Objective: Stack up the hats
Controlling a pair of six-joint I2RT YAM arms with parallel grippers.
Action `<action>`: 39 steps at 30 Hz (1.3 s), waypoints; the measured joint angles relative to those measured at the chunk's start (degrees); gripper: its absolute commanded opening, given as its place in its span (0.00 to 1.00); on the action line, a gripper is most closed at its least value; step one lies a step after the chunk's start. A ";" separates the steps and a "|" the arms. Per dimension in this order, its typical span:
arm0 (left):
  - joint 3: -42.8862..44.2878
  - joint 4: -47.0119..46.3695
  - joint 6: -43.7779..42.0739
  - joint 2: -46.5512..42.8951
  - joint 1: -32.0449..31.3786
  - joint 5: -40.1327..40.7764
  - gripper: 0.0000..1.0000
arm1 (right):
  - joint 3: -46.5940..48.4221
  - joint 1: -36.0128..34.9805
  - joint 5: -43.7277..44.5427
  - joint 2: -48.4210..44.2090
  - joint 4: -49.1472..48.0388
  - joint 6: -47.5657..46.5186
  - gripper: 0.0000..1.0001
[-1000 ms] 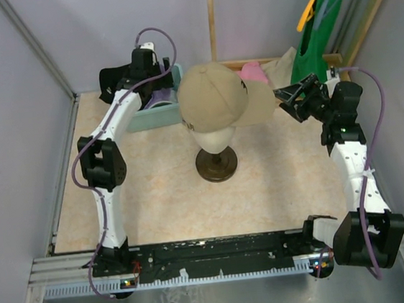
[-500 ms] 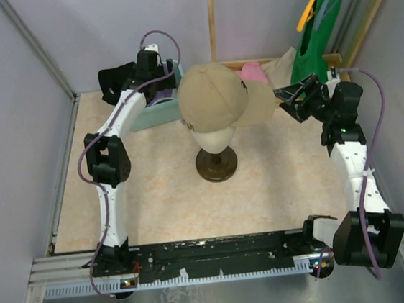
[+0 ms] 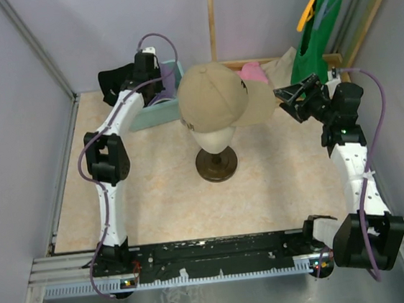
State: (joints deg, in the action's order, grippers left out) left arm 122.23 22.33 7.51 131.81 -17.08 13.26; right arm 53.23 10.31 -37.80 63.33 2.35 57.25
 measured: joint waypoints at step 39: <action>5.57 1.42 -0.96 7.02 4.92 -12.68 0.16 | -1.86 0.00 -0.85 0.02 -3.48 2.36 0.70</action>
State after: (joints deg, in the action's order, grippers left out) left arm 127.81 23.75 6.55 138.82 -12.16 0.58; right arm 51.37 10.31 -38.65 63.35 -1.13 59.61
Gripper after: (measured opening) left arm 0.378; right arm 0.704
